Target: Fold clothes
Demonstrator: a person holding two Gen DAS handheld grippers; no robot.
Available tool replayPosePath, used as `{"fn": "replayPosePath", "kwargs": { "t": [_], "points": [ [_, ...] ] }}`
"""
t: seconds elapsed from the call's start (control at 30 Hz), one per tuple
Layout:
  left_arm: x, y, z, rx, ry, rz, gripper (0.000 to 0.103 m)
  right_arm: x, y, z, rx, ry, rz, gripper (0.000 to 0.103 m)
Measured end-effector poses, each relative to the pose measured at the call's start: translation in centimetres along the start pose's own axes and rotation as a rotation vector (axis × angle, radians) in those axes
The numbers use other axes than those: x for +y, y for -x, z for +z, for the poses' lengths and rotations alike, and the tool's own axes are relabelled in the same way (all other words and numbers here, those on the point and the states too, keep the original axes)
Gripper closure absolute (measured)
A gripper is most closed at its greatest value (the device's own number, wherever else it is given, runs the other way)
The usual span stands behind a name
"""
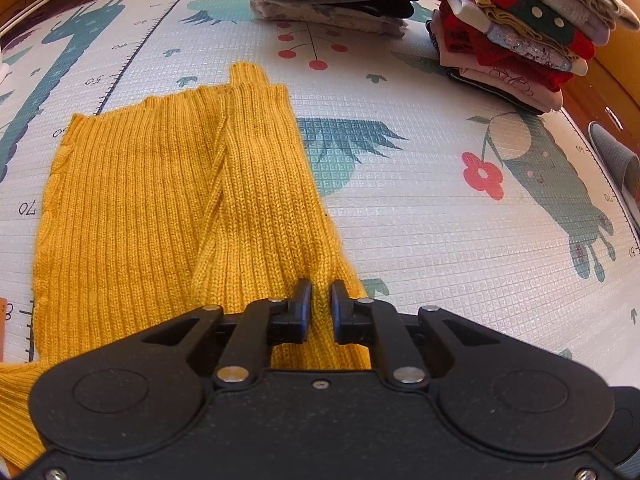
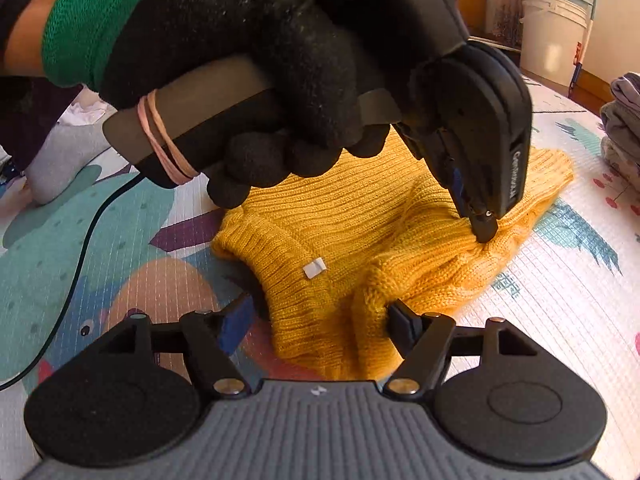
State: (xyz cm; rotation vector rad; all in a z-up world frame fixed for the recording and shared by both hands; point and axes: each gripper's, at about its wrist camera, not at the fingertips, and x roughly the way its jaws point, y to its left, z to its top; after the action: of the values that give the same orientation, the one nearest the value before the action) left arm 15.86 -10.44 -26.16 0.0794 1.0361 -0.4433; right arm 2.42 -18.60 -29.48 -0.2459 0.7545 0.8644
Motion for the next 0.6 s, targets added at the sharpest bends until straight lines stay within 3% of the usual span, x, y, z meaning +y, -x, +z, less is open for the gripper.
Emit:
{"fn": "replayPosePath", "kwargs": {
  "t": [0.07,0.13,0.27,0.37,0.47,0.57,0.6],
  "points": [
    [0.5,0.3,0.2,0.008,0.013,-0.058,0.061,-0.6,1.1,-0.3,-0.006,-0.034,0.002,0.033],
    [1.1,1.0,0.4,0.007,0.041,-0.104,0.059,-1.4,2.3,-0.5,-0.023,-0.068,-0.029,0.035],
    [4.1,3.0,1.2,-0.064,0.195,-0.180,0.060,-2.1,4.2,-0.2,-0.107,-0.065,-0.083,0.035],
    [6.0,3.2,1.9,-0.089,0.261,-0.180,0.066,-0.9,3.3,1.0,-0.160,0.031,-0.106,0.035],
    [6.1,2.6,2.9,-0.085,0.218,-0.139,0.085,0.0,2.1,1.6,-0.157,0.109,-0.086,0.040],
    [5.8,0.7,4.8,-0.081,0.119,-0.084,0.088,-0.6,0.5,1.2,-0.060,0.054,-0.056,0.040],
    [5.8,0.1,5.7,-0.083,0.091,-0.067,0.088,-0.7,0.2,0.9,-0.064,0.021,-0.046,0.039]
  ]
}}
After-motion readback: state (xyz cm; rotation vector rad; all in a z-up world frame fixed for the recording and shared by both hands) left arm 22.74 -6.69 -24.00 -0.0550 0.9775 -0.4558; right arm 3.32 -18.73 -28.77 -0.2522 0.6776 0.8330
